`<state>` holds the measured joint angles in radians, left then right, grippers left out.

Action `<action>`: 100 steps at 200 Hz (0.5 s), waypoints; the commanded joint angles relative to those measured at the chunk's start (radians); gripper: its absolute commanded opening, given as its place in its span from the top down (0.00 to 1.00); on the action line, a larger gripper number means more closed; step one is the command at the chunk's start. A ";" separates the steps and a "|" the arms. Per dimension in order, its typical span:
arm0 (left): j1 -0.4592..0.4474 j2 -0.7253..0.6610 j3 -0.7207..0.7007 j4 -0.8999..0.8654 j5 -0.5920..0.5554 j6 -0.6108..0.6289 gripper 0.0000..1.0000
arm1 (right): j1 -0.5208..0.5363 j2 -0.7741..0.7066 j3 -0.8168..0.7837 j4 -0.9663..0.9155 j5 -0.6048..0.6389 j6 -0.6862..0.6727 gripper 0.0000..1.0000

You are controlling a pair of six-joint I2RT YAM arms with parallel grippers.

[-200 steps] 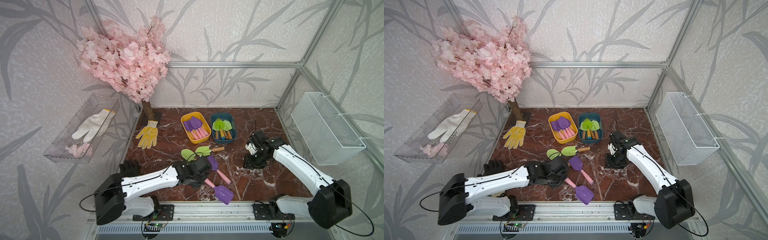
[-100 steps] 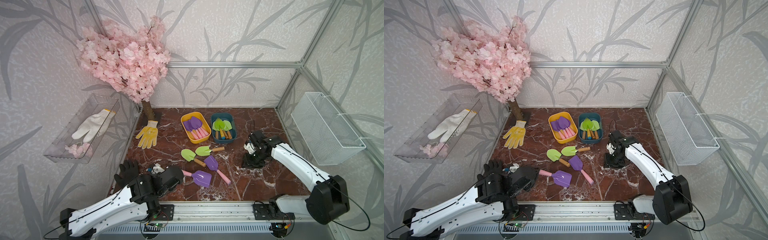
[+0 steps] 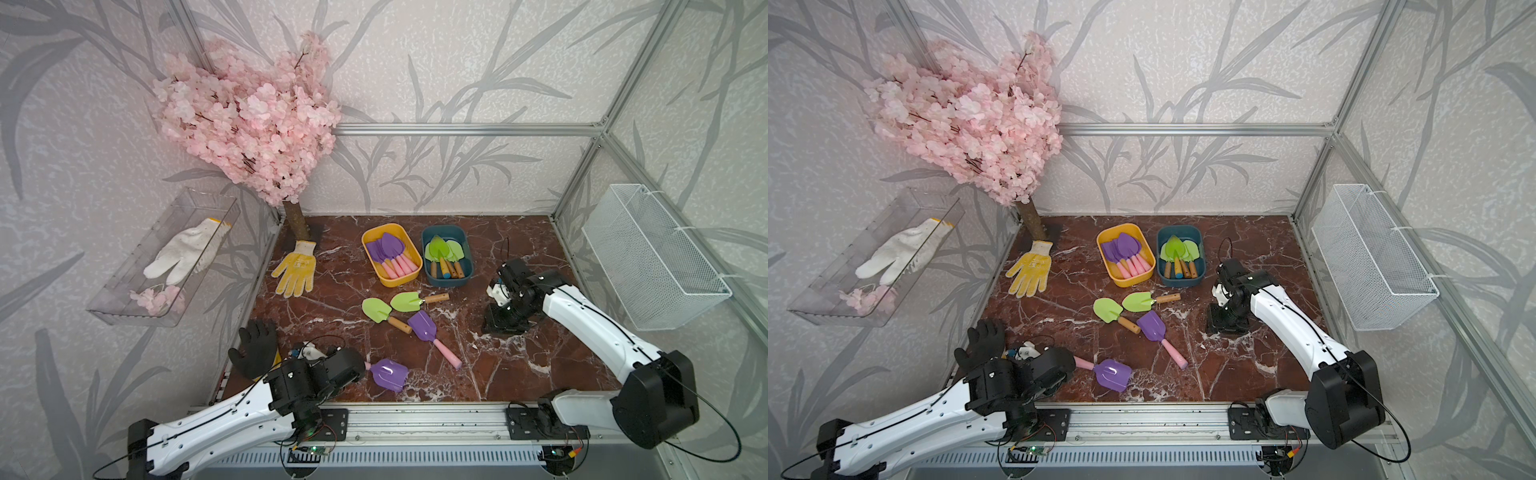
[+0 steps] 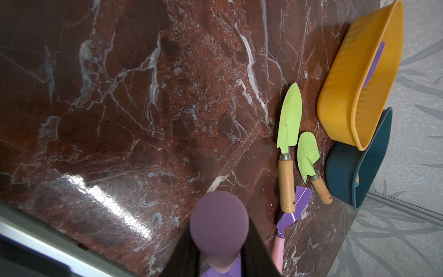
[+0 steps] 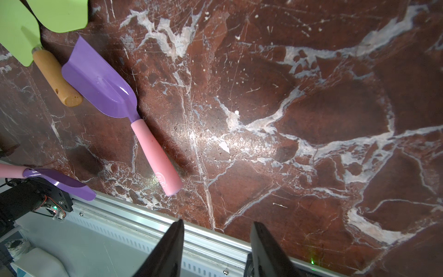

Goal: Sort the small shovels by color and place them into the storage box
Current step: Pick up the shovel from the center of the board.

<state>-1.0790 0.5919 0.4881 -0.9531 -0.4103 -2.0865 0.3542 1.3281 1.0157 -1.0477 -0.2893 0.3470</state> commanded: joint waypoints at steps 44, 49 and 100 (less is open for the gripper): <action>-0.001 0.037 -0.072 0.176 0.016 -0.549 1.00 | -0.004 -0.011 0.021 -0.011 -0.013 -0.003 0.50; -0.001 0.039 -0.070 0.186 0.015 -0.549 1.00 | -0.004 -0.020 0.019 -0.006 -0.021 -0.003 0.50; -0.002 0.050 -0.038 0.269 -0.006 -0.537 1.00 | -0.003 -0.153 -0.035 0.218 -0.312 0.024 0.51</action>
<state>-1.0790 0.6327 0.4217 -0.7429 -0.3927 -2.0869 0.3542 1.2434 1.0077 -0.9646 -0.4210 0.3492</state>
